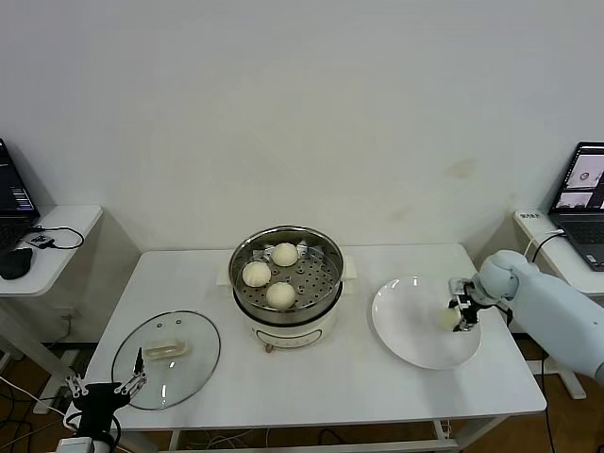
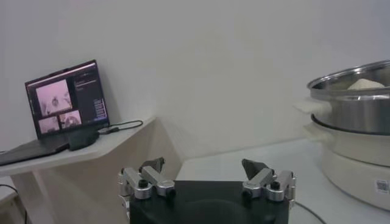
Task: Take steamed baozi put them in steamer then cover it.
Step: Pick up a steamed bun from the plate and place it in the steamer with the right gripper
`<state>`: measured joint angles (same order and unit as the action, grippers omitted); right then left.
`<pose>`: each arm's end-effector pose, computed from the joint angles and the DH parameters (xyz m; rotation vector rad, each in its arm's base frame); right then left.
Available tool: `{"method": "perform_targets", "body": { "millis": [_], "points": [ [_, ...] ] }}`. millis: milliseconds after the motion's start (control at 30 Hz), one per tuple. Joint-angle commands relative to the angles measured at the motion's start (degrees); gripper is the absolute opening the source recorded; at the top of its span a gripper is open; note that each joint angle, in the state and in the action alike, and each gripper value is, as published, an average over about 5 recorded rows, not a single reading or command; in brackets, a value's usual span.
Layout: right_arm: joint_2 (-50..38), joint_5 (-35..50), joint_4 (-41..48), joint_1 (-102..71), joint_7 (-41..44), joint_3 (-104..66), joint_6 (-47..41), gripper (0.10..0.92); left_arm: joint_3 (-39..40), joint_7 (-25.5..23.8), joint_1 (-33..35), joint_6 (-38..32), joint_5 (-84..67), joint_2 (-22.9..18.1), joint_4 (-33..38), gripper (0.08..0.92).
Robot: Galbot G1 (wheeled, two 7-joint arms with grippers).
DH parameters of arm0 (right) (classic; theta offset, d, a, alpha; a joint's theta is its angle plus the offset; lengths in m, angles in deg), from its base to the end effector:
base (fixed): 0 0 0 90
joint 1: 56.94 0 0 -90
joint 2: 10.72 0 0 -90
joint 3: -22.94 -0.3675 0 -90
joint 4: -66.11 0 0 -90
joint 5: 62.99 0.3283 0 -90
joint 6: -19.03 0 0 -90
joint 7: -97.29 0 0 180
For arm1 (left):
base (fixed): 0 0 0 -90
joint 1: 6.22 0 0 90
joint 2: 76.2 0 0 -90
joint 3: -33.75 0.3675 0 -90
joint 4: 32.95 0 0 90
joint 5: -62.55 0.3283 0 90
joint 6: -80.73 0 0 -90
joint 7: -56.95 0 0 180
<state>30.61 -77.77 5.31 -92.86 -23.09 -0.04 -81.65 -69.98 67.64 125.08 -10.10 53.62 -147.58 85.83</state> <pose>0.5083 -0.2220 -0.2301 1.0594 -1.4027 1.3783 0.0934 0.1316 -0.3172 0.3084 -2.9639 -0.3905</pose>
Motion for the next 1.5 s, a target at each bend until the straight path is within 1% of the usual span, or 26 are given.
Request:
{"method": "perform_targets", "body": {
  "millis": [33, 167, 300, 500, 667, 967, 1133, 1333, 1500],
  "points": [
    [-3.44, 4.56, -6.74, 8.40, 1.51, 6.46, -1.35, 0.594, 0.17, 0.00, -0.13, -0.02, 0.02, 0.05, 0.12, 0.823],
    [-5.55, 10.16, -12.55, 16.73, 2.34, 11.80, -3.60, 0.594, 0.74, -0.01, -0.49, 0.00, 0.10, 0.03, 0.21, 0.823],
    [-4.95, 16.64, -16.44, 25.99, 1.98, 17.35, -5.67, 0.594, 1.19, -0.03, -0.71, -0.01, 0.16, 0.22, 0.39, 0.823],
    [1.30, 24.05, -16.92, 39.53, 0.39, 23.94, -9.41, 0.601, 1.22, 0.06, -0.87, -0.10, -0.05, 0.51, 0.54, 0.823],
    [8.35, 30.29, -15.55, 44.78, -2.65, 28.10, -13.01, 0.609, 1.53, 0.12, -1.24, -0.15, -0.09, 0.40, 0.44, 0.823],
    [21.08, 39.88, -13.16, 41.43, -9.32, 30.08, -19.57, 0.619, 1.66, 0.09, -1.96, -0.04, 0.05, 0.19, 0.11, 0.823],
    [25.97, 43.54, -11.63, 36.93, -13.49, 30.06, -23.02, 0.619, 1.72, 0.05, -2.04, -0.01, 0.18, -0.10, 0.12, 0.823],
    [29.03, 42.87, -9.20, 32.08, -16.99, 30.16, -25.78, 0.619, 1.67, 0.05, -2.15, -0.03, 0.18, -0.42, 0.15, 0.823],
    [30.18, 40.07, -6.97, 28.23, -18.00, 29.57, -27.10, 0.619, 1.63, 0.09, -2.11, -0.09, 0.17, -0.62, 0.24, 0.823]
  ]
}}
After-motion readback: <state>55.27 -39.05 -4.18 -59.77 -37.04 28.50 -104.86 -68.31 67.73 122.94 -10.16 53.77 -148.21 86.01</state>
